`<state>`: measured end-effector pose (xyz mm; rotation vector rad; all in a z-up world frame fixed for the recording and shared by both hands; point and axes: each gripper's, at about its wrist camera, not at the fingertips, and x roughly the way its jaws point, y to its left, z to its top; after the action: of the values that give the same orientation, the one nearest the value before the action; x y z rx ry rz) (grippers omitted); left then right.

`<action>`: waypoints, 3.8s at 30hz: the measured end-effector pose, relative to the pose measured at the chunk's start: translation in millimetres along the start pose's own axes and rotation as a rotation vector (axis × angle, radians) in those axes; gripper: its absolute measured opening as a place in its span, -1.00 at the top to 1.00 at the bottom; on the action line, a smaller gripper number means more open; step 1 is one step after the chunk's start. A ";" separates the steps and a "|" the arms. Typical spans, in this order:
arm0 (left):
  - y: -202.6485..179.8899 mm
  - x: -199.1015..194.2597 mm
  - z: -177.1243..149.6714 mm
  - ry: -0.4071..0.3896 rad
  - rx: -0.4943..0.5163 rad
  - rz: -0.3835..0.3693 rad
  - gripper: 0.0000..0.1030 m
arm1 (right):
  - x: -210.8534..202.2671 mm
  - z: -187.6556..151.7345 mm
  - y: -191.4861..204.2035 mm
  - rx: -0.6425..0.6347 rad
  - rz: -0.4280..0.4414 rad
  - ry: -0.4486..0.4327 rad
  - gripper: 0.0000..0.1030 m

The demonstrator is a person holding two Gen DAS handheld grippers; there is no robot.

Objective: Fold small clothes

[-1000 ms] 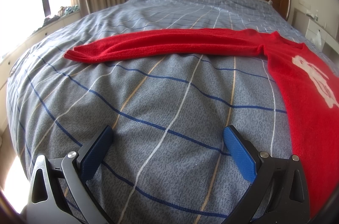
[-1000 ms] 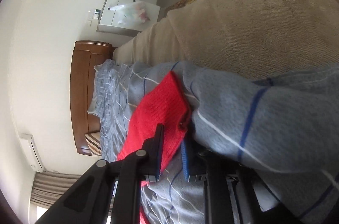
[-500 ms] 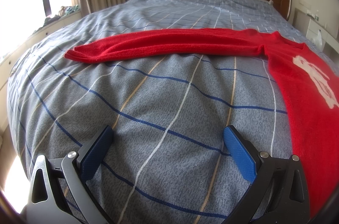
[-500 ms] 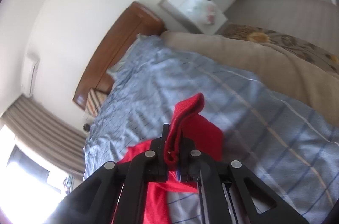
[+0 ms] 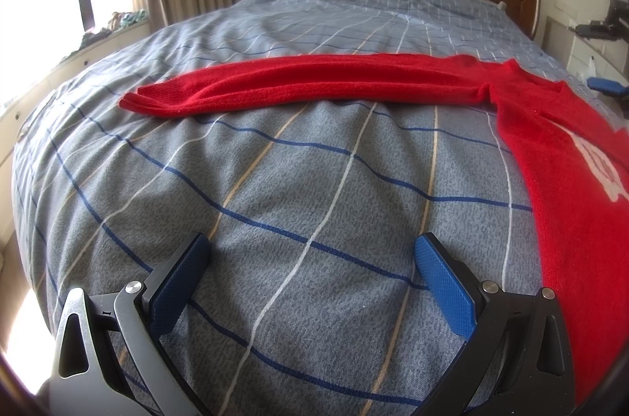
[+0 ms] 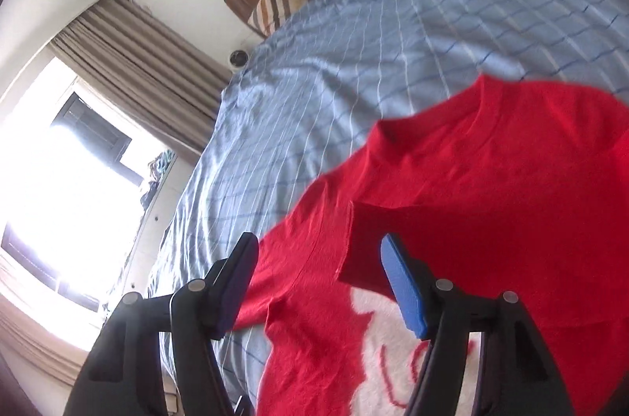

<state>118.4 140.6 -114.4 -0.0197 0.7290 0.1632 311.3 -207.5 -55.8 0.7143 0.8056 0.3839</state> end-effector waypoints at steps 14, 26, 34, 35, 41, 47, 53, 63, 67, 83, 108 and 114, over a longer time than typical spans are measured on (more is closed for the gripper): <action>-0.5 0.4 0.3 -0.003 0.000 0.002 -0.99 | -163.3 -106.8 -95.2 -0.311 -0.468 -0.185 -0.40; 0.6 0.7 2.7 -0.011 -0.002 0.007 -0.99 | -233.8 -136.1 -202.8 -0.206 -0.778 -0.277 -0.68; 0.6 1.7 2.1 -0.010 -0.004 0.005 -0.99 | -225.3 -141.9 -204.4 -0.226 -0.773 -0.302 -0.75; 0.7 1.9 2.2 -0.009 -0.003 0.005 -0.99 | -224.4 -141.5 -205.0 -0.223 -0.768 -0.301 -0.76; -4.1 -1.0 -1.7 -0.024 0.014 0.026 -0.99 | -224.2 -142.2 -206.9 -0.217 -0.761 -0.298 -0.76; -1.8 1.2 0.2 -0.016 0.030 0.014 -0.99 | -224.0 -142.3 -206.9 -0.217 -0.761 -0.296 -0.77; 0.8 3.3 0.8 0.008 0.031 -0.010 -0.99 | -222.5 -142.1 -206.7 -0.217 -0.762 -0.291 -0.78; 4.6 7.1 2.9 0.035 0.030 -0.030 -0.99 | -222.4 -142.3 -206.4 -0.217 -0.763 -0.290 -0.79; 4.3 7.3 2.5 0.038 0.031 -0.034 -0.99 | -222.5 -142.6 -206.4 -0.216 -0.763 -0.290 -0.79; 4.7 7.8 1.3 0.041 0.029 -0.038 -0.99 | -222.9 -142.5 -206.2 -0.216 -0.763 -0.290 -0.80; 158.4 -4.7 134.7 0.122 -0.340 -0.210 -0.99 | -220.7 -142.6 -206.9 -0.218 -0.761 -0.291 -0.80; 197.7 53.7 134.4 0.241 -0.414 -0.118 -0.85 | -218.2 -142.3 -206.4 -0.224 -0.769 -0.287 -0.81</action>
<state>216.0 353.4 -42.1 -0.4833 0.9211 0.1984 72.1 -414.8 -157.1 0.2048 0.6912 -0.3157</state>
